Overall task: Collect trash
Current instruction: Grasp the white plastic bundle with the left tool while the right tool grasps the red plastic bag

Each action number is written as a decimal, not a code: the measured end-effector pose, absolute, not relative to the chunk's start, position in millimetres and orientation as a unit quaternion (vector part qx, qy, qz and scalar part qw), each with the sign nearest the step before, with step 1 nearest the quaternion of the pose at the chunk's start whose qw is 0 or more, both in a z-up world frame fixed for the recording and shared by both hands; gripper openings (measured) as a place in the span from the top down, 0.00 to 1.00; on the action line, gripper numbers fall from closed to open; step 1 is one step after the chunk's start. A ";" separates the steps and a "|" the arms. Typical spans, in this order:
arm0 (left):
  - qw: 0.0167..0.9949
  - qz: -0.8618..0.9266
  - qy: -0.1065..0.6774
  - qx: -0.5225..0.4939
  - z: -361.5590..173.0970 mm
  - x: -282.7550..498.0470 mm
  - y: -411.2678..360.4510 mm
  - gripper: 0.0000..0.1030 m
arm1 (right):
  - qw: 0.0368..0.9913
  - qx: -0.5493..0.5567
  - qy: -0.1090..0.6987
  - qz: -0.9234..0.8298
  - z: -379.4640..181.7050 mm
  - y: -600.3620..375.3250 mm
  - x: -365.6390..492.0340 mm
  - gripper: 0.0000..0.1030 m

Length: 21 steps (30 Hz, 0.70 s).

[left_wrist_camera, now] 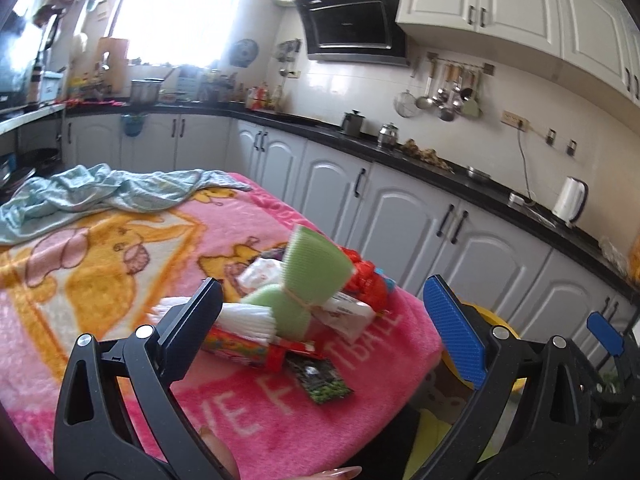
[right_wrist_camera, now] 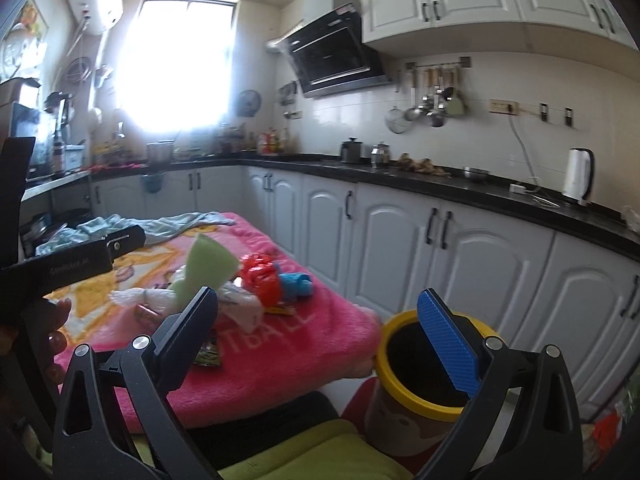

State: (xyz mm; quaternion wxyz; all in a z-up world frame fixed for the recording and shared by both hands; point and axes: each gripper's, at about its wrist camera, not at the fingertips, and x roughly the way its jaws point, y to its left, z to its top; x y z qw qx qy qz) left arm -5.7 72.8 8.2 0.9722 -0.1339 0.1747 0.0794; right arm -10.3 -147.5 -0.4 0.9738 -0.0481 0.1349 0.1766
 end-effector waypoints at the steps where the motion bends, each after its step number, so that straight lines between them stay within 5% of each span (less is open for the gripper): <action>1: 0.972 0.083 0.173 -0.137 8.8 -6.7 77.4 0.10 | 0.973 -0.051 0.134 0.181 -0.1 -144.3 -9.1 0.06; 21: 0.939 0.181 0.188 -0.224 -6.8 -10.2 173.9 0.10 | 0.946 -0.083 0.160 0.268 6.0 -68.1 53.7 0.06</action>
